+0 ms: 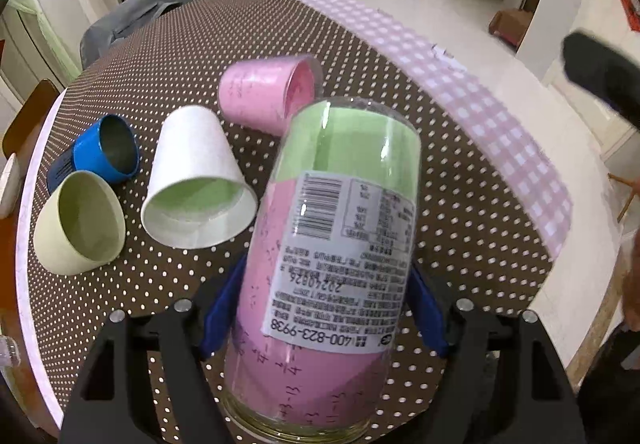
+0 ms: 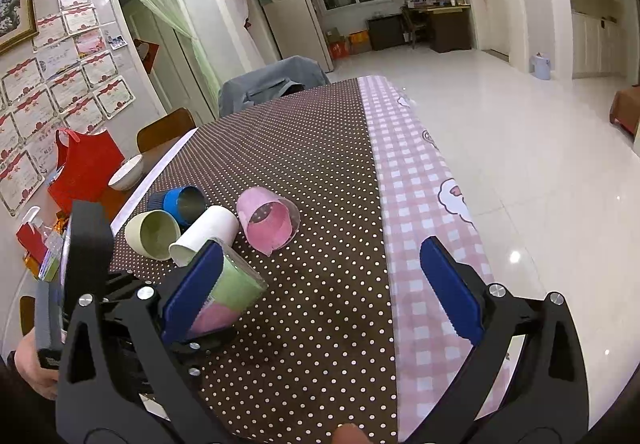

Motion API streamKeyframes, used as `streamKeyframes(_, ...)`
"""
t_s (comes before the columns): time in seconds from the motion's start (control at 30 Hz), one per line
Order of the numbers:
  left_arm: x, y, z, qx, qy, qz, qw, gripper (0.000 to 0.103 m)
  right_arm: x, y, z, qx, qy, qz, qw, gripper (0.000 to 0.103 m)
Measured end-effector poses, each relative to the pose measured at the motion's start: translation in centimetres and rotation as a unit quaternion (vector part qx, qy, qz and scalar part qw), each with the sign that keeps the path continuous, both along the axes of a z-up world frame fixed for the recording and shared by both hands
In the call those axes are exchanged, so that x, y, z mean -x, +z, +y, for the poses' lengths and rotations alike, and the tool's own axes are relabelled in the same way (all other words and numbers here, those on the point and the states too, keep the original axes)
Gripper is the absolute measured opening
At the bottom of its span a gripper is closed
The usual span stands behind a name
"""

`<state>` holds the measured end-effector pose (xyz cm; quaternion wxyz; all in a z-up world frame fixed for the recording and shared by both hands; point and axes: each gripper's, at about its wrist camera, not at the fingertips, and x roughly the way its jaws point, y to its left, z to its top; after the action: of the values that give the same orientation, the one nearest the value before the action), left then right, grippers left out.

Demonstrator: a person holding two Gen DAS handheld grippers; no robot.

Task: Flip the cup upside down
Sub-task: 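Lift the held canister with the left tool and carry it over the table, then lower the canister onto the table and open the left tool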

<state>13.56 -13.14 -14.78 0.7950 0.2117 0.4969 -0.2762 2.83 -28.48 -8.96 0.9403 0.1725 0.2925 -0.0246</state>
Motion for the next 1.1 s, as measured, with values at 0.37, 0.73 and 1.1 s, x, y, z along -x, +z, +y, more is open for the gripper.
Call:
streamKeyframes(0.37,0.0,1.7,2.0,0.006,0.033,-0.034,0.9989,0.088,-0.4,0.0,1.2,-0.002,0.016,0.006,1.0,0.097)
streamKeyframes(0.73,1.1,5.2,5.5,0.061,0.078,-0.076,0.9921,0.088,-0.7,0.5,2.5,-0.004,0.033,0.011,0.999,0.097)
streamKeyframes(1.1,2.4,7.1,8.8,0.088,0.125,-0.132,0.9794,0.091,-1.1,1.3,4.5,0.01,0.05,0.011,0.999,0.097)
